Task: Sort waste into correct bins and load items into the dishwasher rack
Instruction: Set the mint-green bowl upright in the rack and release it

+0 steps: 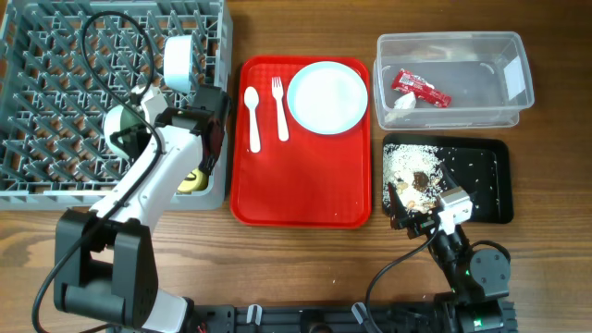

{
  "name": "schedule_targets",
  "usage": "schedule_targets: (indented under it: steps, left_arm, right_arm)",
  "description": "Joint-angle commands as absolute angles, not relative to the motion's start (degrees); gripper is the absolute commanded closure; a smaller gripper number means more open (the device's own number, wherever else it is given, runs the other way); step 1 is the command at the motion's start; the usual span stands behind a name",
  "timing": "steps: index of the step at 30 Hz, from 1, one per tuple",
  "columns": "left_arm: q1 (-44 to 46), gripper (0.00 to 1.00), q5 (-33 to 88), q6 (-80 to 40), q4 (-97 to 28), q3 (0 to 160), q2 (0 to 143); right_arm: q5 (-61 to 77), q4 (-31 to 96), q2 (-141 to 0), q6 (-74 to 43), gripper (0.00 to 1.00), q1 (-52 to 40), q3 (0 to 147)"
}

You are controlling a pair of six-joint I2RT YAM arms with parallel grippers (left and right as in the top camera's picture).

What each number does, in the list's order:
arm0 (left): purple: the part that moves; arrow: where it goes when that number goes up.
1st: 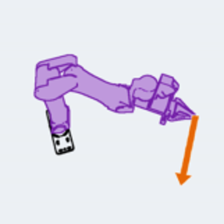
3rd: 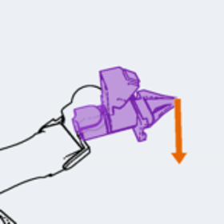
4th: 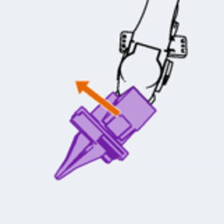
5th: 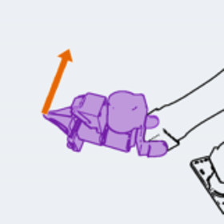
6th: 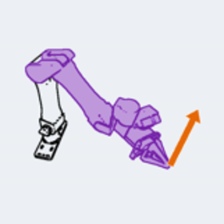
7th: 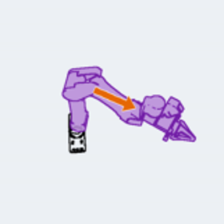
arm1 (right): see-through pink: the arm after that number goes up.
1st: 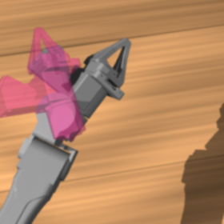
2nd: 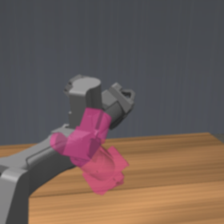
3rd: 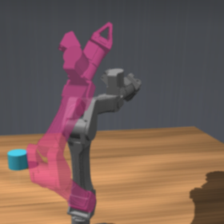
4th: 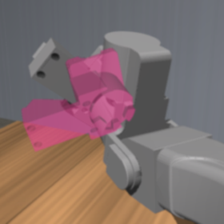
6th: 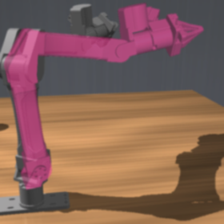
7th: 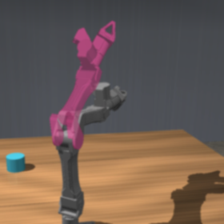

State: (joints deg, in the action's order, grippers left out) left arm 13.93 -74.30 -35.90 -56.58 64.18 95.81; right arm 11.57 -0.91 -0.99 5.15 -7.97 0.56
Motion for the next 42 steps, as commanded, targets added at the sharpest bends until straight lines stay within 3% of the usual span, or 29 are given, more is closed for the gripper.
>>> schedule_targets:
  steps: [1, 11, 16, 31, 37, 42]
  left_arm:
    - [13.23, 0.96, -76.18, -36.25, -56.55, 63.75, 96.73]
    - [12.62, 0.96, -81.34, -32.84, -52.49, 63.75, 96.73]
    - [12.73, 0.96, -74.22, -30.44, -52.05, 63.75, 96.73]
    - [14.59, 0.96, -73.01, -30.41, -53.84, 63.75, 96.73]
    - [14.68, 0.96, -82.56, -30.13, -53.15, 63.75, 96.71]
    - [14.98, 0.96, -83.66, -22.13, -49.12, 63.75, 96.73]
  right_arm:
    - [12.45, -1.08, -0.27, 4.34, 0.00, -7.64, 0.30]
    - [12.47, -1.08, -0.27, 4.36, 0.00, -7.64, 0.30]
    - [12.45, -1.08, -0.27, 4.36, 0.00, -7.64, 0.30]
    - [12.45, -1.06, -0.27, 4.36, 0.00, -7.64, 0.30]
    - [12.45, -1.06, -0.27, 4.36, 0.00, -7.64, 0.30]
    - [12.45, -1.06, -0.27, 4.36, 0.00, -7.64, 0.30]
